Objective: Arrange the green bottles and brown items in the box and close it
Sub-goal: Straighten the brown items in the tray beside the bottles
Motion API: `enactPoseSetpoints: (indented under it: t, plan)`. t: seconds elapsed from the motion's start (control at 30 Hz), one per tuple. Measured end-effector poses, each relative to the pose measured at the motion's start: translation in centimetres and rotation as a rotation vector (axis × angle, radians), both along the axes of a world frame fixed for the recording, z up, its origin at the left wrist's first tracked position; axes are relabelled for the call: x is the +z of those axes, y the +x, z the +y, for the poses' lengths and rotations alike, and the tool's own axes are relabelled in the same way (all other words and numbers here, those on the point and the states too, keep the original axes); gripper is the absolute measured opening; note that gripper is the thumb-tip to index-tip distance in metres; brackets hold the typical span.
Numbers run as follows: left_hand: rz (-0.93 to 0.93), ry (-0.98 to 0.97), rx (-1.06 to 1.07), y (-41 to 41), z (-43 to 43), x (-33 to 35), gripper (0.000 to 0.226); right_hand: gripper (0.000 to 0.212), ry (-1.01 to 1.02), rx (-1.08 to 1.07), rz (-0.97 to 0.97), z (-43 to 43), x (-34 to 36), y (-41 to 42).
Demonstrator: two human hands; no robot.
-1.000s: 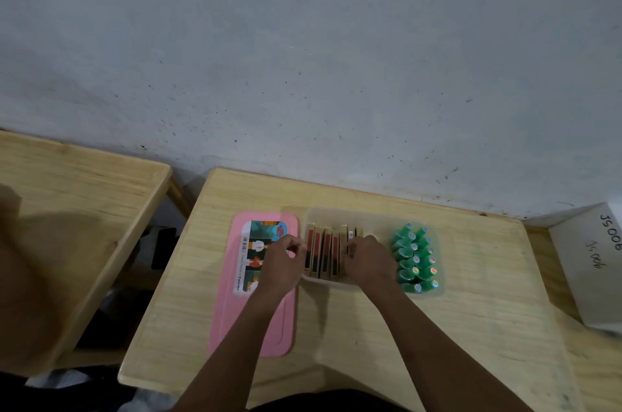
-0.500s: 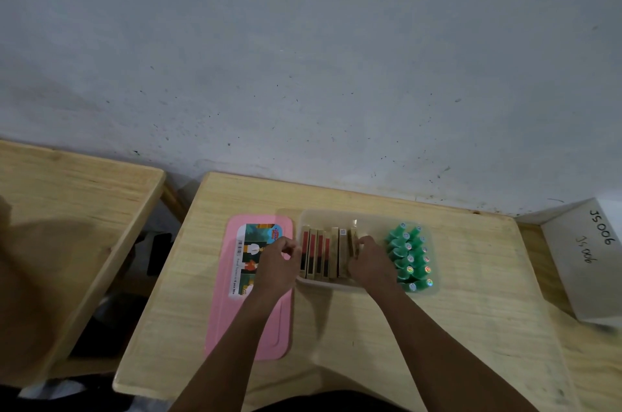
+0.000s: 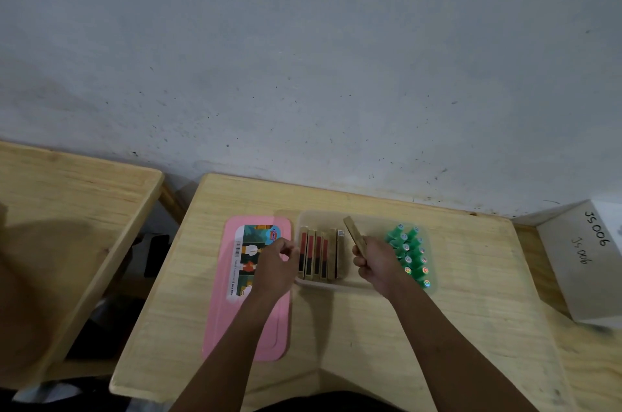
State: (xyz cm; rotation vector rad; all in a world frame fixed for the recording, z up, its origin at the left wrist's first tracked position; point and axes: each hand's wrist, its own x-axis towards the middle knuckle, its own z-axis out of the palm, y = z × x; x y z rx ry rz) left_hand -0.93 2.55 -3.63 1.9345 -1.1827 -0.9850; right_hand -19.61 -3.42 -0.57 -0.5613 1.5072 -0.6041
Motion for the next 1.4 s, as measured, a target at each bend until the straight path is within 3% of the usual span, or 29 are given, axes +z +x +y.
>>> enactPoseSetpoints:
  t: [0.13,0.37,0.5,0.67,0.83,1.0,1.4]
  plan:
    - [0.014,-0.012,0.006,0.1,0.0,-0.1,0.011,0.032,-0.035,-0.007,-0.157,0.5,-0.1,-0.2]
    - [0.009,-0.021,0.013,-0.1,0.1,0.0,0.011,0.042,0.050,-0.026,-0.216,0.6,-0.4,-0.3]
    - [0.011,-0.021,0.013,-0.1,0.1,0.0,0.011,0.042,0.034,0.005,-0.149,0.4,-0.6,-0.2]
    - [0.003,-0.017,0.009,-0.1,0.1,0.0,0.011,0.032,-0.091,0.130,0.081,0.5,-0.8,1.1]
    - [-0.003,-0.024,0.005,0.0,0.1,-0.1,0.012,0.044,-0.203,0.333,0.349,0.5,-1.3,2.2]
    - [0.002,-0.023,0.011,0.0,0.1,-0.2,0.011,0.025,-0.259,0.401,0.406,0.3,-1.6,3.7]
    - [0.014,-0.011,0.023,-0.1,0.1,-0.1,0.013,0.033,-0.286,0.421,0.360,0.1,-0.2,2.4]
